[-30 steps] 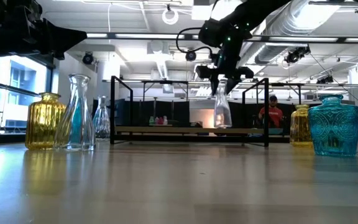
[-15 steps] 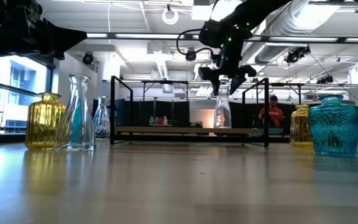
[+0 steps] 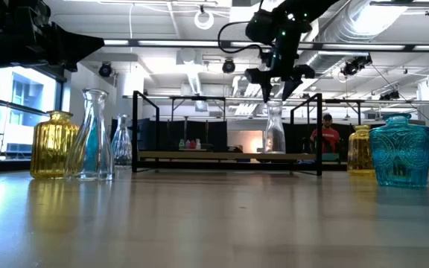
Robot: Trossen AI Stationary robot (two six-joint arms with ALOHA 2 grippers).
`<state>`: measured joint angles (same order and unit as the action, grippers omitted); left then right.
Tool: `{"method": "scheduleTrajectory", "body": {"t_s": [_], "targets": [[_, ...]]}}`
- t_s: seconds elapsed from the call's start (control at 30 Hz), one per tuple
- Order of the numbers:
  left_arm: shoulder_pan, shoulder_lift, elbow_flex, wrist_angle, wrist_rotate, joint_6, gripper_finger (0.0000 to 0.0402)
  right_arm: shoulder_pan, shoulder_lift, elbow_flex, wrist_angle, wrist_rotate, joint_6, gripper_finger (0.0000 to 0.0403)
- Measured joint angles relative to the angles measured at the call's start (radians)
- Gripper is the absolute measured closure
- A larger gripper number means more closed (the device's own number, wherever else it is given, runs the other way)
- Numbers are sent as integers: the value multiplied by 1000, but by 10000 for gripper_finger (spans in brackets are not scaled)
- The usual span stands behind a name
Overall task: Sort vases onto shelf
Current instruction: Put the transparent vase on the shelf
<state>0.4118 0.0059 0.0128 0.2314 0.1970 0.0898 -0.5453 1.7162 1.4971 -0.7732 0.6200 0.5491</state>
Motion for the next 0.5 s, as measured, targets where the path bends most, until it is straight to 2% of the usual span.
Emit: {"method": "scheduleTrajectory", "body": {"t_s": [0.23, 0.37, 0.5], "targets": [[0, 0, 0, -2, -1, 0, 401, 6, -38, 7, -21, 24, -58, 151], [0, 0, 0, -4, -1, 0, 401, 41, -60, 63, -72, 34, -105, 152], [0, 0, 0, -4, -2, 0, 401, 93, -60, 101, -162, 16, -113, 178]]}}
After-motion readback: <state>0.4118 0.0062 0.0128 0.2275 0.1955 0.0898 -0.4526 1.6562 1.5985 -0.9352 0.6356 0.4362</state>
